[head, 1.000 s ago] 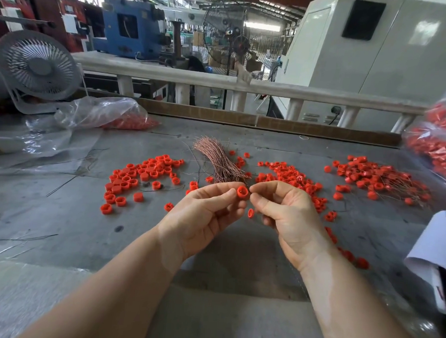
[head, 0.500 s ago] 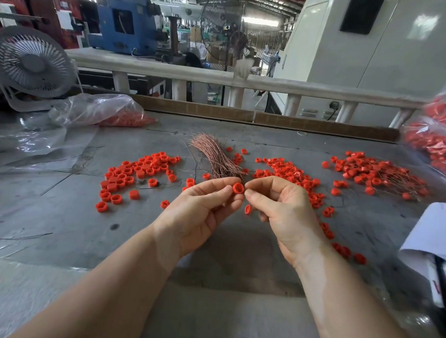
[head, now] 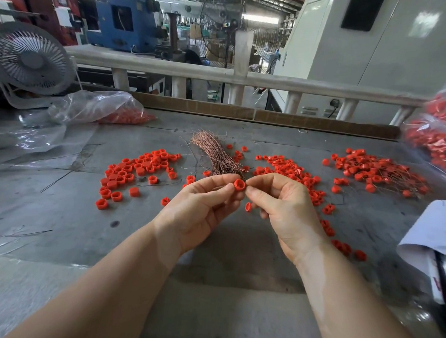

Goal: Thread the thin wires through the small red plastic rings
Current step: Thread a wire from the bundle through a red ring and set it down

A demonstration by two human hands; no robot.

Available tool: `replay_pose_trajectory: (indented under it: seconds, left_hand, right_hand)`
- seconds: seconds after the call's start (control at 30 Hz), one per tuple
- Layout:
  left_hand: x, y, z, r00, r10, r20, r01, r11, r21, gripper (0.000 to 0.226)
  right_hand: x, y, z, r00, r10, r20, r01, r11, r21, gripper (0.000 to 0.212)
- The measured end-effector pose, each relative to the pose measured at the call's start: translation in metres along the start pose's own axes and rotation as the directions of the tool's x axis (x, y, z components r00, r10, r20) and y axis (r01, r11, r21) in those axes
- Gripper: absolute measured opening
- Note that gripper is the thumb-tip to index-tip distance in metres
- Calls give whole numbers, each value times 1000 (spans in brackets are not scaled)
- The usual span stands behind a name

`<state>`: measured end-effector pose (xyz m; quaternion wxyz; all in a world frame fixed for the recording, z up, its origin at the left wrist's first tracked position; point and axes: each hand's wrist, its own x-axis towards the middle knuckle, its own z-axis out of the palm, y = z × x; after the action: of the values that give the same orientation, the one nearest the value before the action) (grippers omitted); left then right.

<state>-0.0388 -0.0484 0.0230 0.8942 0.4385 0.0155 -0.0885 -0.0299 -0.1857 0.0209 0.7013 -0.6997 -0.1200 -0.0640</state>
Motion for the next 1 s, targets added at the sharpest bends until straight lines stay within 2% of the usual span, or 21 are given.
replay_pose_trajectory:
  seconds: [0.17,0.3,1.0]
  left_hand:
    - [0,1,1,1000,-17,-15,16,999,-46,29]
    - [1,3,1,999,-44,-23,42,998,-53,14]
    - [0,1,0,999,-34,-7,33,998,-46,20]
  right_hand:
    - [1,1,0,1000,-3,0,3,1000,-3,20]
    - [1,0,-1,1000,-4,-2,4,1000,-1,20]
    - [1,1,-2,1000,-16,-15,16,1000,5,21]
